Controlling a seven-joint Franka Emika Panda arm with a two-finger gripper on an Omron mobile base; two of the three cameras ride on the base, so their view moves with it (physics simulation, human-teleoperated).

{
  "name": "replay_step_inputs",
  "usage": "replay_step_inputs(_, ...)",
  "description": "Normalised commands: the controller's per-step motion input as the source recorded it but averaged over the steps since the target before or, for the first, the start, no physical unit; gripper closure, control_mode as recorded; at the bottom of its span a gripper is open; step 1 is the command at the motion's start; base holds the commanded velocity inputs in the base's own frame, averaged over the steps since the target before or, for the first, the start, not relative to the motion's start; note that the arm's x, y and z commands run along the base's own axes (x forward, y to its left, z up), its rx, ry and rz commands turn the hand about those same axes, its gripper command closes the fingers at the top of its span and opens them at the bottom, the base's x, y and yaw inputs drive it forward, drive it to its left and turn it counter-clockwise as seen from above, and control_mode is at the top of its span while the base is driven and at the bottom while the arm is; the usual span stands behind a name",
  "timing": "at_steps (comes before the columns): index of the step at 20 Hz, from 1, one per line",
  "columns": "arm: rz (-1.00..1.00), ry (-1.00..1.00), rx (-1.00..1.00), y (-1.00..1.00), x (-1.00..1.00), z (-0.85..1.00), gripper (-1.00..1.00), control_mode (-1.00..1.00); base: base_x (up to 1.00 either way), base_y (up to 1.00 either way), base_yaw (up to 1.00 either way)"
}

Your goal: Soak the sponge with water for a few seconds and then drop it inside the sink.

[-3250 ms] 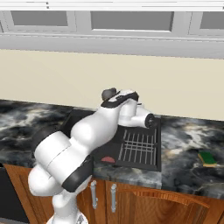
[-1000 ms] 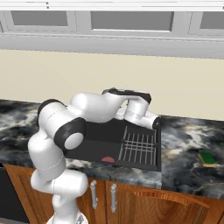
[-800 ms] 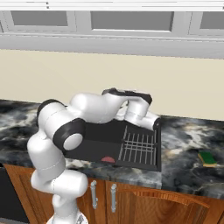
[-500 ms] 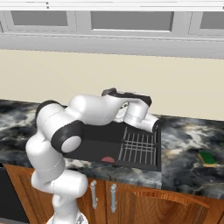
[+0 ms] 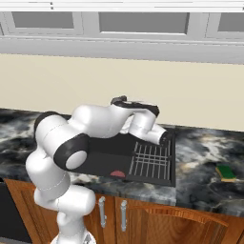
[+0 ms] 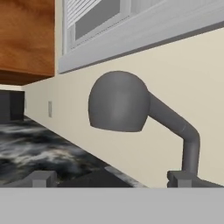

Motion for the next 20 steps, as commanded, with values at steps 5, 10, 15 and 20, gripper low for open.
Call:
replay_step_inputs(5, -0.04, 0.00, 0.00, 0.00, 0.07, 0.00, -1.00, -1.00, 0.00, 0.00, 0.00)
replay_step_inputs(10, -0.06, 0.00, 0.00, 0.00, 0.04, 0.00, -1.00, -1.00, 0.00, 0.00, 0.00)
replay_step_inputs(15, -0.06, 0.00, 0.00, 0.00, 0.01, 0.00, -1.00, -1.00, 0.00, 0.00, 0.00)
replay_step_inputs(20, -0.03, 0.00, 0.00, 0.00, 0.11, 0.00, -1.00, -1.00, 0.00, 0.00, 0.00)
